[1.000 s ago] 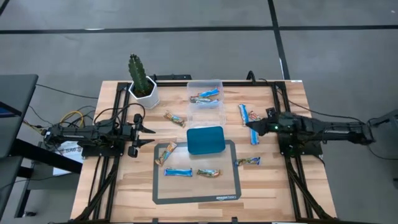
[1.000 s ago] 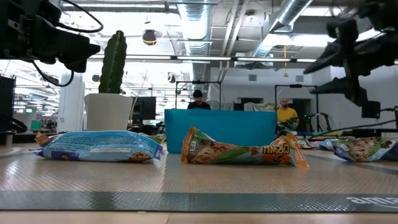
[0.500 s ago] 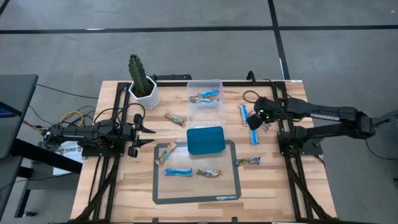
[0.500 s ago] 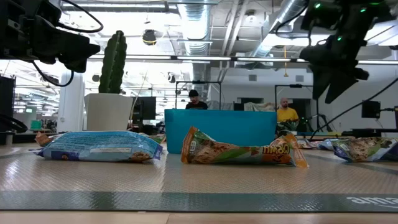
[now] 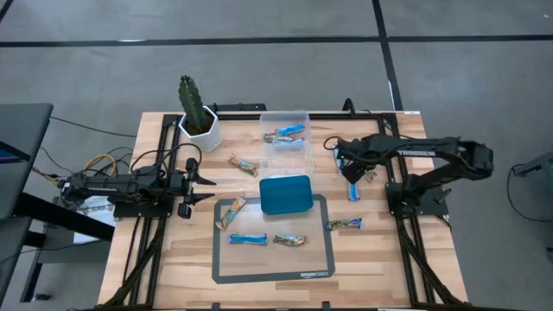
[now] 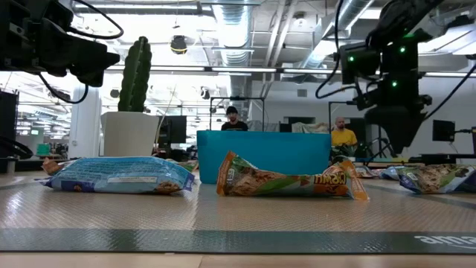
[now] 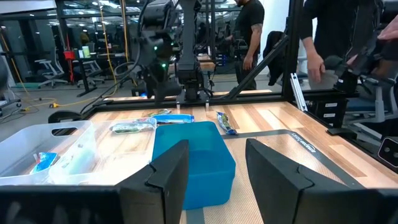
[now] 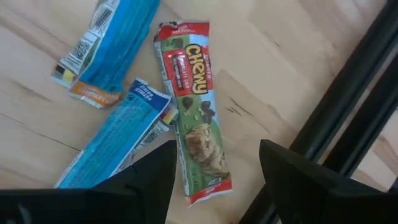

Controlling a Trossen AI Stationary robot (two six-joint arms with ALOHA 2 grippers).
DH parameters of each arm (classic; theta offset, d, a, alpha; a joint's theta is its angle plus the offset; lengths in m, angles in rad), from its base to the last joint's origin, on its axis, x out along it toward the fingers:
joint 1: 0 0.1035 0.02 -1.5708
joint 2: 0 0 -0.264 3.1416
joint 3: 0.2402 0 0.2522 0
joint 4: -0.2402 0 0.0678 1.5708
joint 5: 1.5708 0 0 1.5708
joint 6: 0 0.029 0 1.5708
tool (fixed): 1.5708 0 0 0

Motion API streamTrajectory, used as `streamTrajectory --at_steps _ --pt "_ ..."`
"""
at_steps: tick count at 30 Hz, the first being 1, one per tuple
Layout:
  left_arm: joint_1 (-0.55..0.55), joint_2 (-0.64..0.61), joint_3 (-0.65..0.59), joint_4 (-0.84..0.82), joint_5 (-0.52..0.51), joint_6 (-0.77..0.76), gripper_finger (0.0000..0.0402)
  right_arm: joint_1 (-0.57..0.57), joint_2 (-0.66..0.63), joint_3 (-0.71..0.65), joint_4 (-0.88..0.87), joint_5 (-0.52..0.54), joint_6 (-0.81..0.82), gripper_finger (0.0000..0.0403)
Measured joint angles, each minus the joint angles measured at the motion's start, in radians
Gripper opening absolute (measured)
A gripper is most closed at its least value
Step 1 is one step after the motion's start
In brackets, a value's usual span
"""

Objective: Pick and place Granola Bars by type
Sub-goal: Put the red granola bar into the top transparent bin

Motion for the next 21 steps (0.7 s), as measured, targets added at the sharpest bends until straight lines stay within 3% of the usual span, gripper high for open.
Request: streamTrajectory --at_steps 21 --pt "0.000 0.000 0.000 0.000 0.000 0.000 0.0153 -0.026 0.012 -0.150 0.166 -0.061 0.005 0.0216"
